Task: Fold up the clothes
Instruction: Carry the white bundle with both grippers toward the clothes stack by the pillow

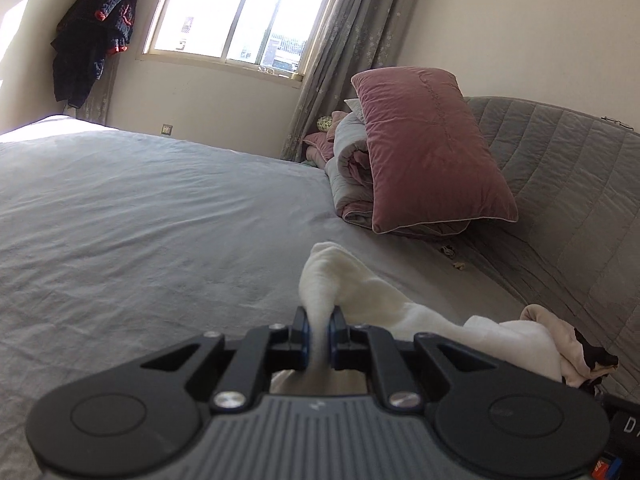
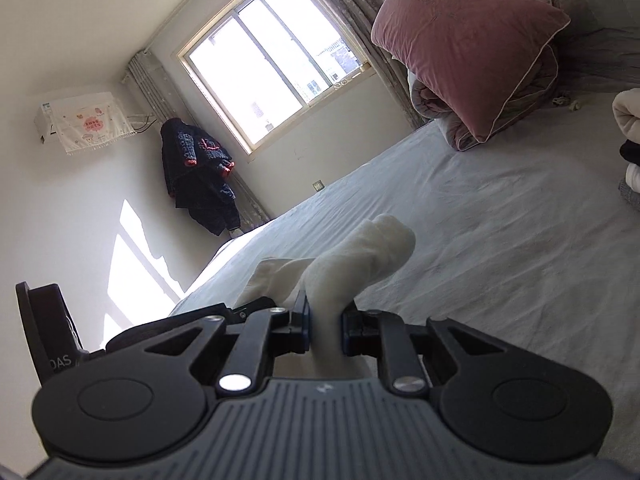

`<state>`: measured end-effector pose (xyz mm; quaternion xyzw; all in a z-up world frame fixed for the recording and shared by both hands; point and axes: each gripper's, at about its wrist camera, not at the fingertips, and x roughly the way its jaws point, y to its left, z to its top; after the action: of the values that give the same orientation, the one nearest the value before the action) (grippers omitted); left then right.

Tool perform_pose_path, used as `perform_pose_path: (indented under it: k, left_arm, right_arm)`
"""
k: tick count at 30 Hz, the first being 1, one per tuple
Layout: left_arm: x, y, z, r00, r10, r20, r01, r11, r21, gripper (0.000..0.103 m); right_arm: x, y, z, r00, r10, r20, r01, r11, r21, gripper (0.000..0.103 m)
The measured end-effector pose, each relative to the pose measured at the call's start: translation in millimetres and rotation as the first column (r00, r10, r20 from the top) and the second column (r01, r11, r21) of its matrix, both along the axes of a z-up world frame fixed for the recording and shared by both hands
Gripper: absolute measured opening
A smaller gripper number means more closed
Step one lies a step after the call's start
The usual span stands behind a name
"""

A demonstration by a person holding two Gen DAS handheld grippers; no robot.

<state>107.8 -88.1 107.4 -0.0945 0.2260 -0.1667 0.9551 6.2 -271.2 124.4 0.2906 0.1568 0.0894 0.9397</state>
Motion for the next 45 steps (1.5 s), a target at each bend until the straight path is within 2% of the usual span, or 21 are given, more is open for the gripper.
perform_pose_path:
  k: [3,8,14,20,30,35,39,43,45]
  left_arm:
    - [10.3,-42.2,16.3,0.997,-0.061,0.049,0.058,0.997,0.051,0.009]
    - [25.9,-107.6,41.0,0.975,-0.174,0.135,0.155,0.978,0.139,0.009]
    - [39.8,-178.9,59.4,0.929,-0.306,0.21,0.265,0.943,0.2,0.009]
    - [50.1,-245.1,66.7,0.871,-0.42,0.255,0.341,0.891,0.3,0.009]
    - [52.4,-341.1,63.7,0.746,-0.614,0.257,0.464,0.757,0.461,0.009]
    - [51.0,-379.8,51.6,0.687,-0.694,0.215,0.524,0.679,0.514,0.009]
    - [51.2,-408.6,36.4,0.648,-0.739,0.187,0.558,0.627,0.544,0.009]
    - [53.2,-432.4,20.2,0.626,-0.76,0.173,0.576,0.601,0.554,0.009]
    - [57.4,-443.0,10.7,0.627,-0.762,0.164,0.583,0.598,0.55,0.009]
  right_arm:
    - [-1.1,-20.2,5.0,0.996,-0.079,0.042,0.08,0.997,-0.007,0.018]
    - [-0.6,-49.9,9.2,0.966,-0.22,0.136,0.226,0.974,-0.03,0.018]
    - [5.0,-84.3,5.4,0.902,-0.376,0.213,0.392,0.919,-0.036,0.018]
    - [12.0,-119.3,-3.3,0.842,-0.477,0.251,0.494,0.87,-0.006,0.018]
    - [5.3,-174.0,-25.6,0.727,-0.655,0.205,0.648,0.754,0.109,0.018]
    - [1.0,-199.9,-36.3,0.667,-0.727,0.165,0.717,0.686,0.125,0.018]
    - [-3.2,-209.4,-46.9,0.615,-0.777,0.131,0.772,0.628,0.101,0.018]
    - [-4.0,-220.7,-57.3,0.57,-0.814,0.113,0.814,0.578,0.057,0.018]
    - [-3.4,-227.4,-62.8,0.546,-0.832,0.1,0.833,0.551,0.035,0.018]
